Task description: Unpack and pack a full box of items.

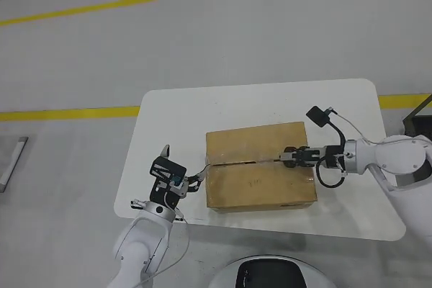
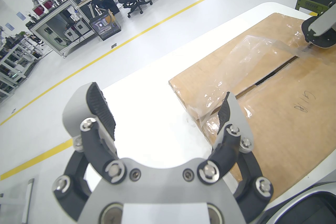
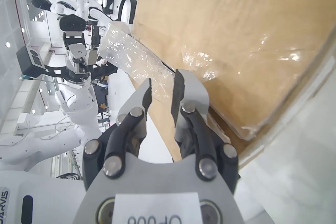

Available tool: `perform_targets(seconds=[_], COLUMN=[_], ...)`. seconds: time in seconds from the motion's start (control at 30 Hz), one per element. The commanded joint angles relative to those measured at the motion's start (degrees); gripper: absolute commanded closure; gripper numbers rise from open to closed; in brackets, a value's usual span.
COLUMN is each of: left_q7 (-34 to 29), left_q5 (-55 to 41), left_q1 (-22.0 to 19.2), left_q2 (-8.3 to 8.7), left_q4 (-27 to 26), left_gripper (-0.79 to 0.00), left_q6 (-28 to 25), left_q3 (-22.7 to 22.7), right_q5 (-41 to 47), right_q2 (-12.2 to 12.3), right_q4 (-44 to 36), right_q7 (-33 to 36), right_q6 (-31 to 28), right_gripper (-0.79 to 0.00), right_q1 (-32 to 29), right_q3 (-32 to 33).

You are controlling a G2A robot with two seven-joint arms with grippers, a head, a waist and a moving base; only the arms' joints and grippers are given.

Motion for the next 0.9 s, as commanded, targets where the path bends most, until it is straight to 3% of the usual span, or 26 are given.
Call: perform_targets(seconds=[0.0, 0.2, 0.4, 0.43, 0.47, 0.5, 0.53, 0.7, 0.87], left_q7=[0.0, 0.0, 0.0, 0.0, 0.0, 0.0, 0.0, 0.0, 0.0], left_q5=[0.0, 0.0, 0.0, 0.0, 0.0, 0.0, 0.0, 0.0, 0.0], left_q1=[0.0, 0.0, 0.0, 0.0, 0.0, 0.0, 0.0, 0.0, 0.0], left_q2=[0.0, 0.0, 0.0, 0.0, 0.0, 0.0, 0.0, 0.0, 0.0], left_q4=[0.0, 0.0, 0.0, 0.0, 0.0, 0.0, 0.0, 0.0, 0.0], left_gripper=[-0.785, -0.785, -0.785, -0.785, -0.785, -0.785, -0.785, -0.785, -0.785], left_q6=[0.0, 0.0, 0.0, 0.0, 0.0, 0.0, 0.0, 0.0, 0.0], left_q3=[0.0, 0.0, 0.0, 0.0, 0.0, 0.0, 0.0, 0.0, 0.0], right_q5=[0.1, 1.2, -0.3, -1.2, -1.9, -2.7, -3.8, -11.3, -22.7], right_q2=[0.0, 0.2, 0.7, 0.7, 0.8, 0.8, 0.8, 1.0, 1.3], right_q4=[-0.2, -1.7, -10.2, -11.5, -12.5, -13.6, -14.3, -18.2, -20.5], right_q7=[0.4, -0.2, -2.3, -2.5, -2.7, -3.6, -4.9, -12.6, -22.1], right_q6=[-0.1, -0.1, 0.0, 0.3, 0.9, 1.2, 1.5, 0.7, -6.7], right_gripper=[0.0, 0.0, 0.0, -0.065, -0.311, -0.409, -0.785, -0.785, -0.785], right_q1=[0.0, -0.2, -3.3, -3.8, -4.2, -4.5, -4.9, -6.8, -9.2], right_q3=[-0.5, -0.1, 0.6, 0.3, 0.0, -0.1, -0.1, 0.5, 0.5])
